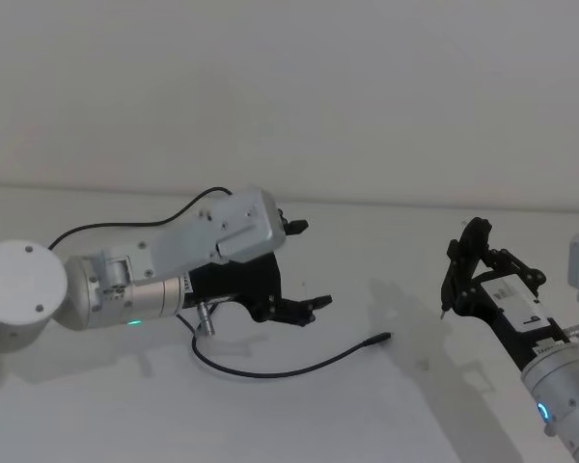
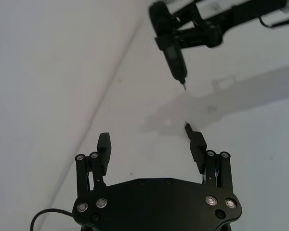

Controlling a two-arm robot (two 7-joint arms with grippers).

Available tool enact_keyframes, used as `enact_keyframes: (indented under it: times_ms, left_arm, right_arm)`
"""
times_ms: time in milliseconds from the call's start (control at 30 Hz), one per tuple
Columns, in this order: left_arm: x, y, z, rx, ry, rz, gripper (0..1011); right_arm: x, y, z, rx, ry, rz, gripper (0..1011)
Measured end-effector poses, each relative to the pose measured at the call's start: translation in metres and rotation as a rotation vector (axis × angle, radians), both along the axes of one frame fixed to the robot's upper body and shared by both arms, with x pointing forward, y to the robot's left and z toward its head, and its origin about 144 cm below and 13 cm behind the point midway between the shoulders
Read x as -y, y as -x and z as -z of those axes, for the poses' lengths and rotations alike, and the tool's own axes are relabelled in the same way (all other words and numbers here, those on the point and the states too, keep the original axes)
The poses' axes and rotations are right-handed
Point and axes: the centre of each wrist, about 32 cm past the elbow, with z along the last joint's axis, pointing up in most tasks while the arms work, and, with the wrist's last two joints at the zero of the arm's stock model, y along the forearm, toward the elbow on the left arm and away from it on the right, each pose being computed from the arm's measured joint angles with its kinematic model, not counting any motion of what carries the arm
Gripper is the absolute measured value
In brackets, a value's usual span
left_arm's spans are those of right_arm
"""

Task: Pick up the data cable with the one hand.

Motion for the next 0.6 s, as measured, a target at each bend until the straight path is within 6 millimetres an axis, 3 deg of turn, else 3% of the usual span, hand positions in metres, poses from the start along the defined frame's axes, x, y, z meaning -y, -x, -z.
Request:
enact_keyframes:
  times_ms: [367, 600]
  left_arm:
    - [0.0041, -0.0024, -0.01, 0.026, -0.164, 0.056, 1001]
    - [0.0069, -0.0027, -0.006, 0.01, -0.21, 0.055, 1001]
  right_arm:
    - [0.0, 0.0, 0.0, 0.0, 0.0, 0.0, 268]
    - [0.0, 0.0, 0.0, 0.0, 0.0, 0.0, 268]
